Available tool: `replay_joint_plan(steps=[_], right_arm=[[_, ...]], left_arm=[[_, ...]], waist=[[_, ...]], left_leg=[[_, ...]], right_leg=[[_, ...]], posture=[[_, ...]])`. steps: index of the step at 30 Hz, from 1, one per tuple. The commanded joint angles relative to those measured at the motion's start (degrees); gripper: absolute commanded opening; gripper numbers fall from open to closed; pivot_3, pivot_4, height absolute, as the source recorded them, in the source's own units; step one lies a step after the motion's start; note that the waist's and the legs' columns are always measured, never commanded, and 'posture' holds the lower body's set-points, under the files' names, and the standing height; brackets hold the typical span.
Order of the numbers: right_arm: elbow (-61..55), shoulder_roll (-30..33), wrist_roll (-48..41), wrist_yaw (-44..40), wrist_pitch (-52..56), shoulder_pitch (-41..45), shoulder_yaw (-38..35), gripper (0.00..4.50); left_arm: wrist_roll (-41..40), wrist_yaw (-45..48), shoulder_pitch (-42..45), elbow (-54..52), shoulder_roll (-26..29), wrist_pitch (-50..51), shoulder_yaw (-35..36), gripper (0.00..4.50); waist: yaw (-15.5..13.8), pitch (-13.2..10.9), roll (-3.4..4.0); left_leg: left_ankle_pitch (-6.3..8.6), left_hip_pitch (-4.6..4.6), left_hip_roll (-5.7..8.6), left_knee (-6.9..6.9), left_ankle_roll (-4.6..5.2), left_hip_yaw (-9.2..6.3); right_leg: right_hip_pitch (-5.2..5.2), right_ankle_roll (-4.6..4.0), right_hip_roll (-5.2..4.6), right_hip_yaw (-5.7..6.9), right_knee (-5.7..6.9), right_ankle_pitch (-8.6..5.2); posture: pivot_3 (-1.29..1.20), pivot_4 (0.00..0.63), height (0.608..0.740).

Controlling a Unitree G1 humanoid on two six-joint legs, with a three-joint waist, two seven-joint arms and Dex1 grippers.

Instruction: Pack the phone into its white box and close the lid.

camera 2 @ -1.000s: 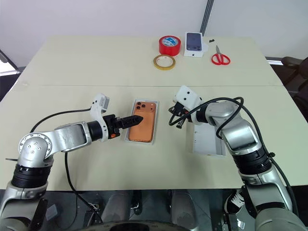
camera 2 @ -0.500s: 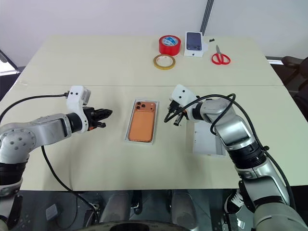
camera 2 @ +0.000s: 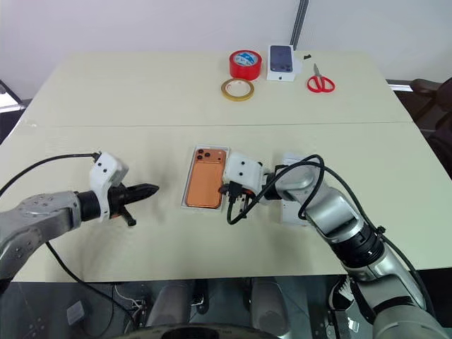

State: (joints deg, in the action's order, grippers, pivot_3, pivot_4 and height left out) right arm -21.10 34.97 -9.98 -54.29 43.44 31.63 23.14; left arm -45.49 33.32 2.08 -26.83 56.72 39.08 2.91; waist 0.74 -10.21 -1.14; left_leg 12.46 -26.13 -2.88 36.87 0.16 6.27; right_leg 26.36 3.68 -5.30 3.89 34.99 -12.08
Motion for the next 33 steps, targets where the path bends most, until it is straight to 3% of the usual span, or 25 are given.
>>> replay_joint_plan(steps=[1, 12, 18, 33], right_arm=[[-2.27, 0.61, -1.10, -2.16, 0.64, 0.76, 1.66, 0.00], [-1.65, -1.29, -1.17, -2.75, -0.33, 2.79, 2.83, 0.00], [-2.31, 0.91, -1.22, -5.48, -2.19, 1.79, 3.31, 0.00], [-0.32, 1.12, 0.01, -5.65, -2.98, 0.75, 3.63, 0.00]], left_arm=[[1.43, 6.66, -2.57, -2.96, 0.60, -4.40, 4.70, 0.05], [2.56, 10.36, -6.83, -2.68, -3.62, -5.78, 11.17, 0.05], [1.09, 12.72, -8.64, -3.76, -4.70, -5.18, 14.11, 0.05], [1.57, 15.94, -9.30, -4.75, -4.26, -3.47, 13.71, 0.05]], waist=[[-0.11, 0.00, 0.02], [0.04, 0.00, 0.02], [-0.12, 0.00, 0.02], [-0.03, 0.01, 0.01]], left_leg=[[0.00, -0.12, 0.01, 0.00, 0.00, 0.00], [-0.02, -0.38, -0.01, 0.20, 0.04, 0.04], [-0.03, -0.33, -0.04, 0.25, 0.04, 0.00], [-0.13, -0.31, -0.04, 0.35, 0.18, 0.01]], right_leg=[[0.11, 0.00, -0.03, 0.02, 0.00, 0.00], [0.06, 0.02, 0.08, 0.02, 0.11, 0.01], [0.00, 0.02, 0.24, 0.03, 0.13, 0.01], [-0.04, 0.04, 0.32, 0.03, 0.25, 0.01]], posture=[[0.00, 0.150, 0.740], [0.00, 0.150, 0.740], [0.00, 0.150, 0.740], [0.00, 0.150, 0.740]])
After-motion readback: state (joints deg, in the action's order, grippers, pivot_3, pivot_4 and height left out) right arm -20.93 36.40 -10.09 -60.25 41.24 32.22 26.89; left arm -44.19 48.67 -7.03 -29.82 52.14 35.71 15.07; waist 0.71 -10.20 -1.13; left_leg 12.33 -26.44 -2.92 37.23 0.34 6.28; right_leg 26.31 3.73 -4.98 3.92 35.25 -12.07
